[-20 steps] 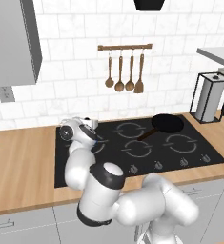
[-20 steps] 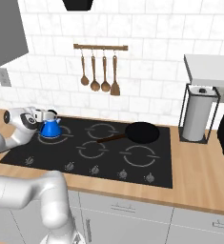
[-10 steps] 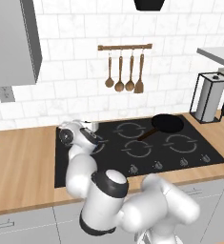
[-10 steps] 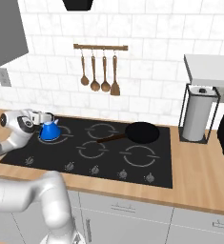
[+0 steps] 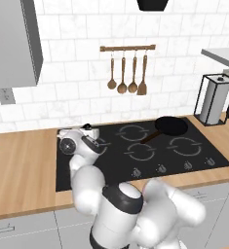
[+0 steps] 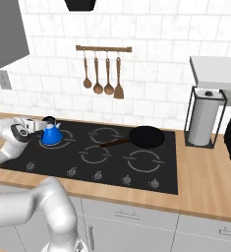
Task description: Pick the kettle from the counter and place it on a stove burner. Then turn the burner on.
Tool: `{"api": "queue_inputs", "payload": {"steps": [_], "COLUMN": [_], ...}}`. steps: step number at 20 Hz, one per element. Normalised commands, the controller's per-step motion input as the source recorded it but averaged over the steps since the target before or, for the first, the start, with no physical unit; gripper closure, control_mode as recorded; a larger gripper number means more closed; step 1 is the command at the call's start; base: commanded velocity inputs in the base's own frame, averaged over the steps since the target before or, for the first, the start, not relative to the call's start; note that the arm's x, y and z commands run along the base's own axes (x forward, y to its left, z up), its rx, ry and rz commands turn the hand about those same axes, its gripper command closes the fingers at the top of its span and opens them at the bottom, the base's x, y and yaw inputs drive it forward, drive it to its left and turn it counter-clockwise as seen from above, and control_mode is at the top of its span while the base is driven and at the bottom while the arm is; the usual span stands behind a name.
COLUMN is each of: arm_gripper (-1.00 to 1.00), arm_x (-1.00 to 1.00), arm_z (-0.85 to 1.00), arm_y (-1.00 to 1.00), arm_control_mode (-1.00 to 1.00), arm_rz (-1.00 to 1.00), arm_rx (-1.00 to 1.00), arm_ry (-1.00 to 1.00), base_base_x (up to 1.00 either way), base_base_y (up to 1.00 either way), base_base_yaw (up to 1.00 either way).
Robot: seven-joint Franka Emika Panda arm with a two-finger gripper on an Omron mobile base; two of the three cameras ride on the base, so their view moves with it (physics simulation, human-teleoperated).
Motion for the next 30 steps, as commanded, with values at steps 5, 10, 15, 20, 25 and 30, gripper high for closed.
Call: {"api": "queue_inputs", "payload": {"steps": [5,10,15,20,25,30], "arm_gripper": [-1.0,-1.0,-1.0,-1.0,-1.0,-1.0], "arm_x": [-0.45,-0.89,-0.93,-0.11,0.0,-0.23], "arm_z": [0.46,0.19,-0.21,-0.58,-0.37,-0.51], "arm_y": [0.47,0.23,0.02,-0.28,-0.27,0.0], "arm_control_mode": [-1.0,-1.0,-1.0,-1.0,-1.0,-1.0], "arm_rz": [0.0,0.02,0.07,0.18,0.06,-0.01], "arm_rx": [0.0,0.03,0.01,0.02,0.16,0.05], "arm_ry": [0.08,0.38,0.56,0.46,0.08,0.0], "base_base_x": [0.0,0.0,0.0,0.0,0.0,0.0], "base_base_y": [0.0,0.0,0.0,0.0,0.0,0.0], "base_base_yaw": [0.0,0.0,0.0,0.0,0.0,0.0]}}
